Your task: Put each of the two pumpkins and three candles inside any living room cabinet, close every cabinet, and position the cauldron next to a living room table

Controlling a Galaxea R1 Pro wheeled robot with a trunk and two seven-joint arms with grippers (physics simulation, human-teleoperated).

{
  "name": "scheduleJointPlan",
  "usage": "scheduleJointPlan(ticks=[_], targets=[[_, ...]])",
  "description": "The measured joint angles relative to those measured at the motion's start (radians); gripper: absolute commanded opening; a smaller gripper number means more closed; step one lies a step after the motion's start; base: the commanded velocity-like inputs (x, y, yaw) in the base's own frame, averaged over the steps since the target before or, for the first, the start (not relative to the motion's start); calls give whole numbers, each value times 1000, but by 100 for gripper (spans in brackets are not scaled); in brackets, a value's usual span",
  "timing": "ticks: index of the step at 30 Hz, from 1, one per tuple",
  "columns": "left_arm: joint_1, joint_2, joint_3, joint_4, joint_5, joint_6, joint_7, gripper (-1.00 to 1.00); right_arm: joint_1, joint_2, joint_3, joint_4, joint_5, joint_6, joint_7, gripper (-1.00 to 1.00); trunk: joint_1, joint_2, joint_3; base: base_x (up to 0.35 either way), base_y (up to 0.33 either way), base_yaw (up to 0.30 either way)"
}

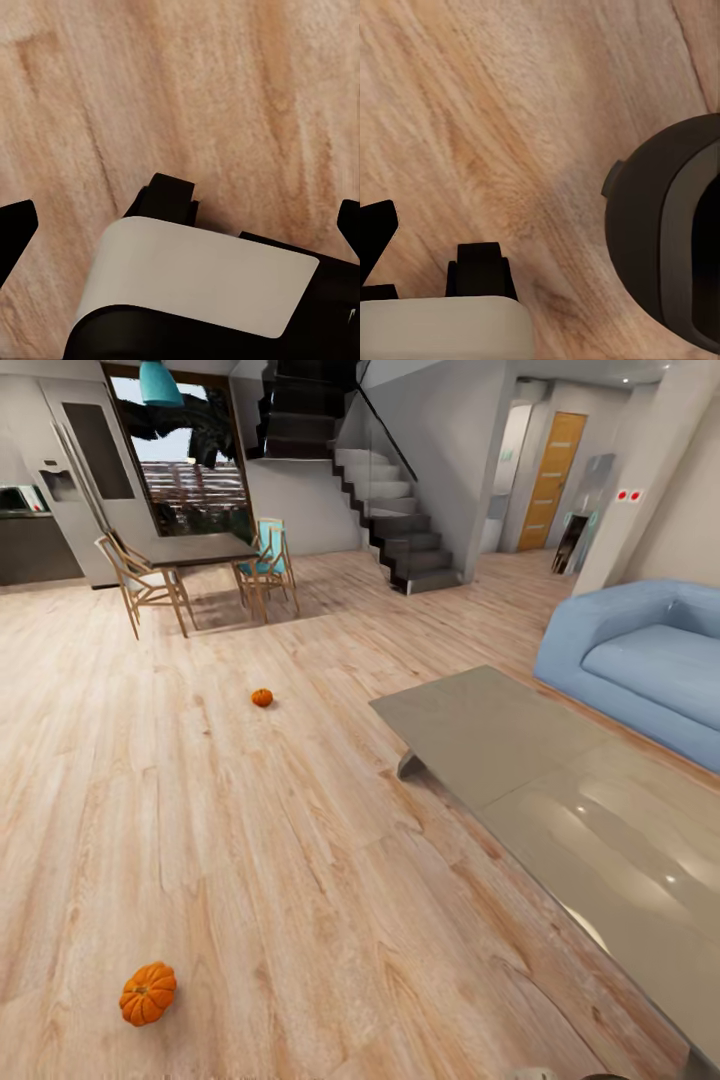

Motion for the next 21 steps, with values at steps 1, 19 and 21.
scheduleJointPlan(ticks=[1, 19, 21], targets=[[0, 0, 0, 0, 0, 0, 0, 100, 0, 0, 0, 0, 0, 0, 0, 100, 0, 0, 0, 5, 0, 272], [0, 2, 0, 0, 0, 0, 0, 100, 0, -8, -1, 0, -3, 0, 0, 100, 0, 0, 0, 276, 46, 31], [0, 2, 0, 0, 0, 0, 0, 100, 0, -7, -1, 0, -3, 0, 0, 100, 0, 0, 0, 326, 1, 0]])
